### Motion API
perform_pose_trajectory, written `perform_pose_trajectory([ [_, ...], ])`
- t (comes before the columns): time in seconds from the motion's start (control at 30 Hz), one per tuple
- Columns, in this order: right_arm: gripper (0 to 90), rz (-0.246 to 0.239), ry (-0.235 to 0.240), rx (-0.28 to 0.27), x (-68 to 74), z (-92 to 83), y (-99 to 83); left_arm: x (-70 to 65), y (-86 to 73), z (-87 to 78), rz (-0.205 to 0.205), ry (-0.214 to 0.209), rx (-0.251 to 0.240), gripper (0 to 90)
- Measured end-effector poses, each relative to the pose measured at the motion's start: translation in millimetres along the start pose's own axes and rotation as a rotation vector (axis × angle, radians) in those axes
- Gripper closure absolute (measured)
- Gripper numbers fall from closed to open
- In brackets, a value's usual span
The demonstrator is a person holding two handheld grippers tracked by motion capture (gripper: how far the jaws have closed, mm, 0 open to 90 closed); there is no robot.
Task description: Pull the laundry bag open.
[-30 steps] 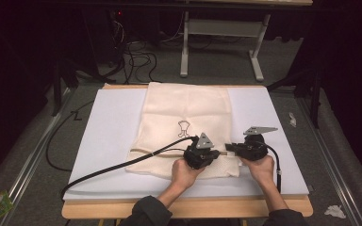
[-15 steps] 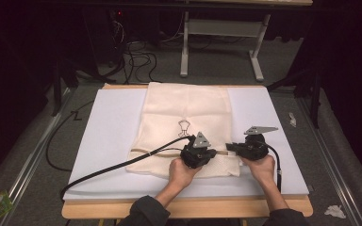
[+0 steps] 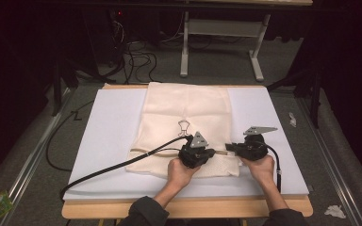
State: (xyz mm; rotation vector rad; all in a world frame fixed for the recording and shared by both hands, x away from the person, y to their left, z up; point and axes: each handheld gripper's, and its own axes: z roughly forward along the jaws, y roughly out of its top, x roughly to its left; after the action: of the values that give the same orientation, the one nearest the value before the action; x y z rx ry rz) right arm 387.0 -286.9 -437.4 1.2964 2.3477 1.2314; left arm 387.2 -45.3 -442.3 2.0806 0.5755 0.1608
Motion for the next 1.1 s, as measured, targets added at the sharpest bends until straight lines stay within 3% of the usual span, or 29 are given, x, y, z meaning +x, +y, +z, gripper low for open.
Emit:
perform_pose_trajectory([
  [1.1,88.3,0.000,-0.005,0.000,-1.0,-0.7,-0.6,7.2,-1.9,-14.6,-0.010,0.012,-0.013,87.3],
])
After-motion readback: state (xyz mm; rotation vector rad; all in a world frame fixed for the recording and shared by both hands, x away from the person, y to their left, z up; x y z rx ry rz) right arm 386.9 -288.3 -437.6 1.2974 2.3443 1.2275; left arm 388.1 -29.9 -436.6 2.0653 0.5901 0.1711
